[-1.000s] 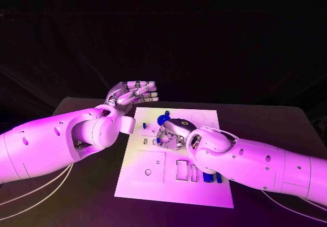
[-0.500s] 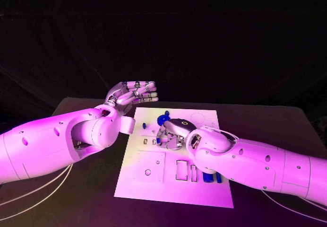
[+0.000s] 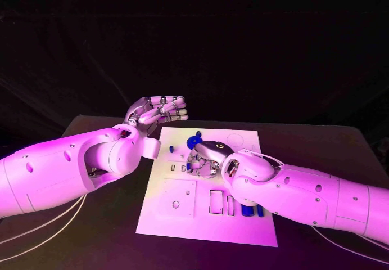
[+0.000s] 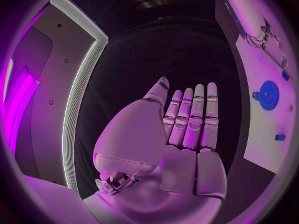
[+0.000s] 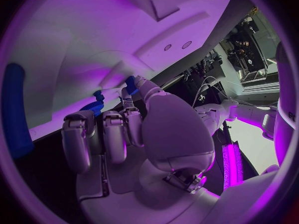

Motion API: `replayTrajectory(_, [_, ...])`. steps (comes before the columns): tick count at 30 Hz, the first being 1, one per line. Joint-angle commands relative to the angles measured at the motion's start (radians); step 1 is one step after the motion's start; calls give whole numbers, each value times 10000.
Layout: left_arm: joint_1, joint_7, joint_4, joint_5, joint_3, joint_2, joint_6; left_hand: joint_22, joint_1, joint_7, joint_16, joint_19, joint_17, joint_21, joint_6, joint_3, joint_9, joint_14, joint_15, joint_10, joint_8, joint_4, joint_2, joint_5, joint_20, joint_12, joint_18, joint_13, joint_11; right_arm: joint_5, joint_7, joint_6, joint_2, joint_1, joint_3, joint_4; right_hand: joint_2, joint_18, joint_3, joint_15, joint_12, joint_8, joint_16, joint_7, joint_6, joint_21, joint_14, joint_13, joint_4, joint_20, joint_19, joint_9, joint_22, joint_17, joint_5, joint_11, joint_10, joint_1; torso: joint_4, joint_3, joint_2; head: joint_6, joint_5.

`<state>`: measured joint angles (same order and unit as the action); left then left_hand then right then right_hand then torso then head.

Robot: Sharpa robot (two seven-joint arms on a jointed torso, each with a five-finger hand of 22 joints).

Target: Assemble the parts on the task board

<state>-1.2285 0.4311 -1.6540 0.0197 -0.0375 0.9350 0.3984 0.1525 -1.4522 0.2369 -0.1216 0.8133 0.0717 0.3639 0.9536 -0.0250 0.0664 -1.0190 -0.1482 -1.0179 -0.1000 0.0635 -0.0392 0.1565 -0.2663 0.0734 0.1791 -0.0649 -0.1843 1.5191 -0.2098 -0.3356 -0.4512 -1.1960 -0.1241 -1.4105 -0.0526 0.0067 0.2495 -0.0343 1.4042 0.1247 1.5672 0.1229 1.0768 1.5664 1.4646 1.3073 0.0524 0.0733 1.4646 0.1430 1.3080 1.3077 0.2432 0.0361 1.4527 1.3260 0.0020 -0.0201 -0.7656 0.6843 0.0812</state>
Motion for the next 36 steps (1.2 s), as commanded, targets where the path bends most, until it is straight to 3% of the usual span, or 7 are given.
replayTrajectory(1, [-6, 38, -10, 10, -5, -10, -176, -11, 62, 29, 29, -39, 5, 34, 61, -33, -2, -90, 7, -27, 59, -5, -7, 4, -31, -66, 41, -5, -26, 163, -351, 538, -28, 69, -60, 78, -103, -66, -3, 25, -39, -61, 36, -10, -73, 42, 1062, 1138, 67, 0, 1061, 6, 2626, 2631, -31, 26, -66, -56, -4, -3, -2, 5, -7])
replayTrajectory(18, [-6, 30, -7, 10, -5, -10, -177, -11, 62, 29, 29, -39, 5, 34, 61, -33, -2, -90, 7, -27, 59, -5, -7, 4, -31, -66, 41, -5, -26, 163, -284, 379, -37, 68, -60, 84, -265, -60, -94, 118, -93, -211, 36, 106, -302, 22, 1062, 1102, 146, 84, 1048, -39, 2607, 2631, -197, 133, -124, -267, 3, 2, -4, 30, 2])
replayTrajectory(29, [-6, 24, 2, 10, -5, -10, -179, -11, 62, 29, 29, -39, 5, 34, 61, -33, -2, -90, 7, -27, 59, -5, -7, 4, -31, -66, 41, -5, -26, 85, -204, 10, -58, 68, -60, 18, -183, -66, -51, 110, 9, -141, 36, 57, -161, 42, 1062, 1189, 162, 99, 1061, -2, 2627, 2631, -170, 103, -45, -266, 8, -4, 2, 26, 15])
replayTrajectory(36, [-6, 16, 9, 10, -5, 0, -178, -11, 62, 29, 29, -39, 5, 34, 61, -33, -2, -90, 7, -27, 59, -5, -7, 4, -31, -66, 41, -5, -26, 132, -306, -72, -233, 56, -58, -293, -112, -67, 23, 75, 85, -83, 36, 1, -40, 44, 1062, 1254, 126, 83, 1062, 31, 2628, 2631, -47, 56, 18, -202, -10, 3, 4, 28, 20])
